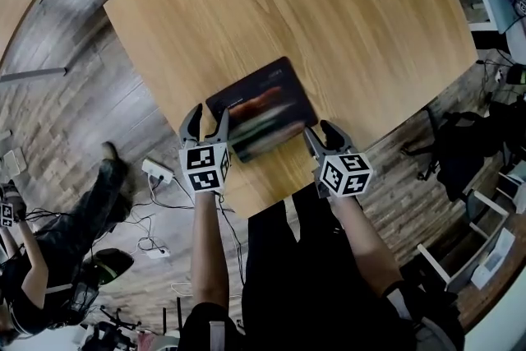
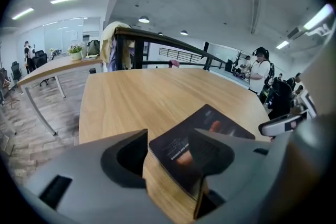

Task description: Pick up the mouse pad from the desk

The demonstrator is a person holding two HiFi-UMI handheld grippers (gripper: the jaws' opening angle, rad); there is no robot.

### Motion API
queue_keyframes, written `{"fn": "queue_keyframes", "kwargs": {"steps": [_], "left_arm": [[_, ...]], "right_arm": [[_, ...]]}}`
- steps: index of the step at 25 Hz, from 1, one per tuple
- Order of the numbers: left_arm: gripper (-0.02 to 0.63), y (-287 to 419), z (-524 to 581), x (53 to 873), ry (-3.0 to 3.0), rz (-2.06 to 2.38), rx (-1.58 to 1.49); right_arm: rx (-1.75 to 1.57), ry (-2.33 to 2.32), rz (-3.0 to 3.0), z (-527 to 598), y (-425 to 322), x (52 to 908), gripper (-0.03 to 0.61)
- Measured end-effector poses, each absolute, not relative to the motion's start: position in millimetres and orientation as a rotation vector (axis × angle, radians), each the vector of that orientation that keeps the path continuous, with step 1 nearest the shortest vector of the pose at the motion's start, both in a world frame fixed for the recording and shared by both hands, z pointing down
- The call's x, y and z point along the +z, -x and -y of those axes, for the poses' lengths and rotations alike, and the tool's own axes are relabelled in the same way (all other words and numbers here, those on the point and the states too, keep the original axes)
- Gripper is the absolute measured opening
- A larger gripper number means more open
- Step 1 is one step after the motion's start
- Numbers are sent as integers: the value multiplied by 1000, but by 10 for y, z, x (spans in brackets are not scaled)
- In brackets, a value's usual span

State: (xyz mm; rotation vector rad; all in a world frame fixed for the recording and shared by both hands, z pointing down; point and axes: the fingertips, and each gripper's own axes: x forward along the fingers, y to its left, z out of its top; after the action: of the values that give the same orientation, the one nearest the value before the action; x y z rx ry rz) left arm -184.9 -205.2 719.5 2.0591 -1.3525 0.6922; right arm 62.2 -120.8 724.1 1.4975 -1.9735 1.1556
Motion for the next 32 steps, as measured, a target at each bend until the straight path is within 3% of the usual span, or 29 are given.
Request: {"fn": "queue_keyframes", "kwargs": {"steps": [32], "left_arm": [[261,1518,1851,7570,-2035,1144,941]], "right_arm": [[1163,-1424,1889,1169,-542,7576,218]]}}
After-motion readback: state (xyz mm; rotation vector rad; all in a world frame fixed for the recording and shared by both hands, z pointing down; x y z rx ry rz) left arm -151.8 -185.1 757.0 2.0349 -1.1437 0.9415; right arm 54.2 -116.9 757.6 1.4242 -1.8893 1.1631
